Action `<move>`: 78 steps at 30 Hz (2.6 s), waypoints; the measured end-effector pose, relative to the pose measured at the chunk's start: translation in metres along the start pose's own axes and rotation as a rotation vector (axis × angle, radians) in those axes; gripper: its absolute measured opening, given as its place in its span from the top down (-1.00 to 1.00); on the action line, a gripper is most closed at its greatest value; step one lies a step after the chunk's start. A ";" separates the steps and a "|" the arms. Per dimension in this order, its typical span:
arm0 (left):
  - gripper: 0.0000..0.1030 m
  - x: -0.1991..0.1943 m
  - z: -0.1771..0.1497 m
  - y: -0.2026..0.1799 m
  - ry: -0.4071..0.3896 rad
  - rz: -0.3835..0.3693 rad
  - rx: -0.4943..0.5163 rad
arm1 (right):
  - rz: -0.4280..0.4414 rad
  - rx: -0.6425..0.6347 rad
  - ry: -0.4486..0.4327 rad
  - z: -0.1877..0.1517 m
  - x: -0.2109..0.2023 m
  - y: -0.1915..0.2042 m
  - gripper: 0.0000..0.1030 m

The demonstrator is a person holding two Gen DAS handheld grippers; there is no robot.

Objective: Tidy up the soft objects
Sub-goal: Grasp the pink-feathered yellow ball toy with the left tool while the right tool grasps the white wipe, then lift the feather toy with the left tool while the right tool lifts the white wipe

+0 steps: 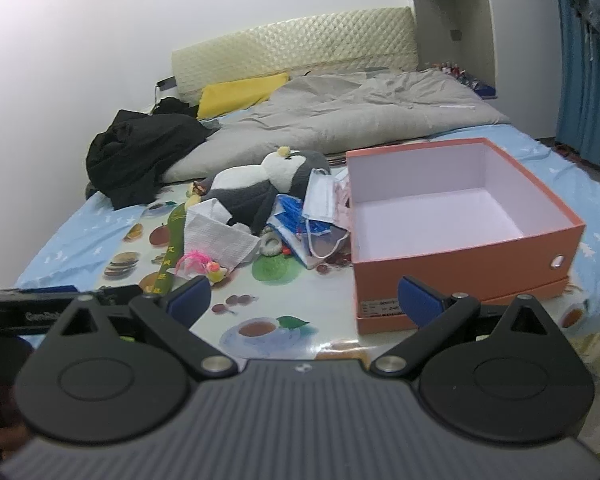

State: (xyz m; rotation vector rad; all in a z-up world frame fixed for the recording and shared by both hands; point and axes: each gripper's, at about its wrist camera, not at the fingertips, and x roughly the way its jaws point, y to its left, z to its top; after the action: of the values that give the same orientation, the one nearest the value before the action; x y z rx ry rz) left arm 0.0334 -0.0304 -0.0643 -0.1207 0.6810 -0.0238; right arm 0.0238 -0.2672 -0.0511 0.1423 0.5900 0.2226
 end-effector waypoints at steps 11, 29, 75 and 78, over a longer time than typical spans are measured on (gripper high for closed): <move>-0.99 0.066 0.009 0.024 0.032 0.025 -0.028 | 0.049 -0.024 0.037 0.010 0.061 0.011 -0.86; -0.72 0.174 0.025 0.064 0.125 0.011 -0.143 | 0.079 -0.067 0.105 0.037 0.174 0.030 -0.37; 0.29 0.218 0.029 0.068 0.095 -0.090 -0.202 | -0.096 -0.172 0.071 0.054 0.252 0.026 0.41; 0.29 0.217 0.025 0.070 0.106 -0.087 -0.200 | -0.104 -0.161 0.074 0.044 0.253 0.026 0.13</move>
State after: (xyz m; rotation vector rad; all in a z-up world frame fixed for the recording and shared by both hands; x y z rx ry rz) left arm 0.2165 0.0278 -0.1894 -0.3436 0.7828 -0.0461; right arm 0.2493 -0.1824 -0.1449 -0.0523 0.6489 0.1747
